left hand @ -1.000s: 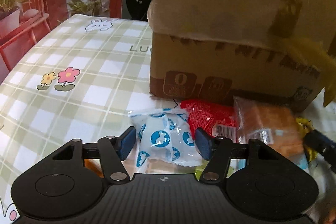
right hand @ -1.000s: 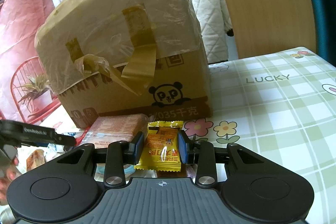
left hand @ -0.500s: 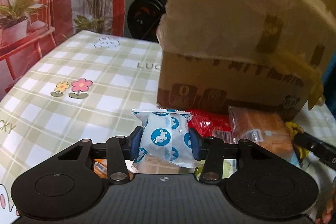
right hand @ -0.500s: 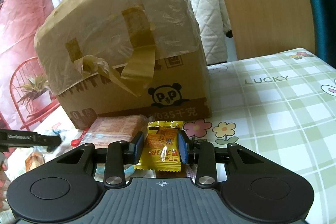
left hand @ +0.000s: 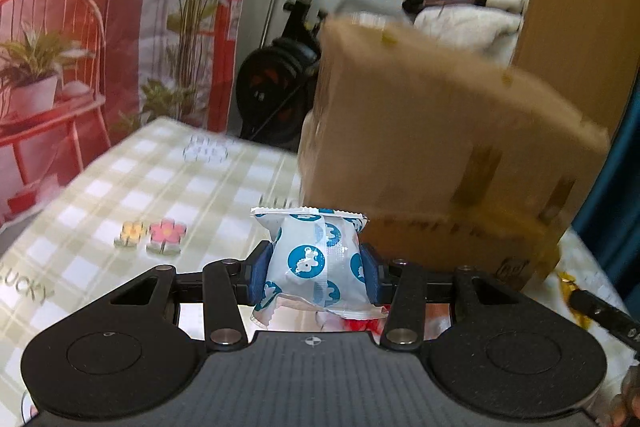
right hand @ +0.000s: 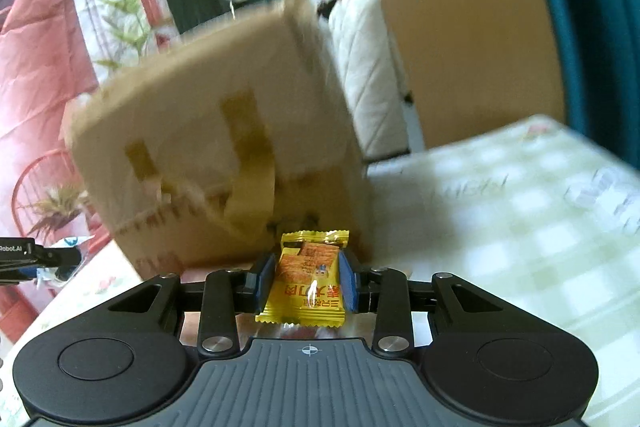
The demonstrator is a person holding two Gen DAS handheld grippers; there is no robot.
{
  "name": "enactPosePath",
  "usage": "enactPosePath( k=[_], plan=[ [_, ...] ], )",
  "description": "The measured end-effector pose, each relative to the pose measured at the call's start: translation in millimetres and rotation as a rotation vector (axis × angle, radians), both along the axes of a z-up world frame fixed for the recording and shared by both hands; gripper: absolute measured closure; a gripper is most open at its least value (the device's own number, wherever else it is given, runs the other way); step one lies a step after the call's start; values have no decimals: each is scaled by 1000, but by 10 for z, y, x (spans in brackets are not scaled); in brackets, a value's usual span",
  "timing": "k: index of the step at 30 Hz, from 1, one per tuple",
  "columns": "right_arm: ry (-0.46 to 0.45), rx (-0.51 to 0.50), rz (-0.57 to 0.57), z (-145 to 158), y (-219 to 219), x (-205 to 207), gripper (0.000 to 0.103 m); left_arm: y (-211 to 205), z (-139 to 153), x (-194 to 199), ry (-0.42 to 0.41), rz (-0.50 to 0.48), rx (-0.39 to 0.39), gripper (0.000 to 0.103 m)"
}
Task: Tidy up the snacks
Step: 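Lift both items over the box and open both tools to drop them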
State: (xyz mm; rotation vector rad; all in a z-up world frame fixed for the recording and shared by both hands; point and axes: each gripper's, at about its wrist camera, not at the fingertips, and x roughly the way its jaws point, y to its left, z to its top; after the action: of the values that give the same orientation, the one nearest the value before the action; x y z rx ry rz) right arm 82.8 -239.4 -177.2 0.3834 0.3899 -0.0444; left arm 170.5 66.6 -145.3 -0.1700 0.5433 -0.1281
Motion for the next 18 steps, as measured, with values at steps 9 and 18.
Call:
enactPosePath(
  k=[9,18],
  plan=[
    [-241,-95,-21,1022,-140,-36,71,-94,692,30,-200,-32,-39,54],
    [-194,-215,138,1628,75,867,71,-387,1202,612,-263,-66,-28,54]
  ],
)
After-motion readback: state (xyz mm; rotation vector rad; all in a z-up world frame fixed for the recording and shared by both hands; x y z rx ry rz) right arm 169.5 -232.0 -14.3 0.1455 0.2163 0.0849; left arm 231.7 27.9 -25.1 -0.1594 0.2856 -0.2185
